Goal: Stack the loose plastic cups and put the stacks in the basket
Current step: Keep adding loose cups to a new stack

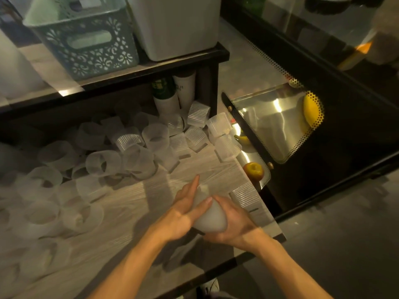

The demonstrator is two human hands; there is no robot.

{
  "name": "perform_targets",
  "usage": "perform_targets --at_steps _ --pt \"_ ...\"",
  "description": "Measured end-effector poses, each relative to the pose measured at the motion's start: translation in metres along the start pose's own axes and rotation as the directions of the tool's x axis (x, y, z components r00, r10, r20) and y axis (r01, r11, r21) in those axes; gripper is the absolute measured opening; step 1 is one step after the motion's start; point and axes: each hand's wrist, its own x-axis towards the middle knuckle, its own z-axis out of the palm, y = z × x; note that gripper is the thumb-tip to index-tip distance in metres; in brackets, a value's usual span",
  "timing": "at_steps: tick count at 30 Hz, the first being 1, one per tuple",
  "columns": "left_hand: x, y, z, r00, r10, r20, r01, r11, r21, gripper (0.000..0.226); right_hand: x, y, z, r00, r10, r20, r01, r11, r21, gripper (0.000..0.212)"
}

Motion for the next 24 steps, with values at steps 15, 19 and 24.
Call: perform_targets --at_steps 15,19,24 --pt "0.054 0.028 -0.012 0.943 0.028 -0.332 -0.124 0.955 -0.271 0.007 -0.040 0.016 -0.019 0.995 0.032 -0.090 -0.024 0.996 0.083 0.089" --pt "0.083 0.038 0.009 0.983 0.081 -0.165 -0.111 0.977 -0.184 0.021 -0.058 0.025 -0.027 0.985 0.111 -0.130 -0.108 0.994 0.032 0.093" --pt "0.100 0.062 0.041 0.998 0.050 0.042 -0.057 0.981 0.186 0.066 -0.083 0.038 -0.031 0.959 0.233 -0.160 -0.238 0.971 -0.012 0.098"
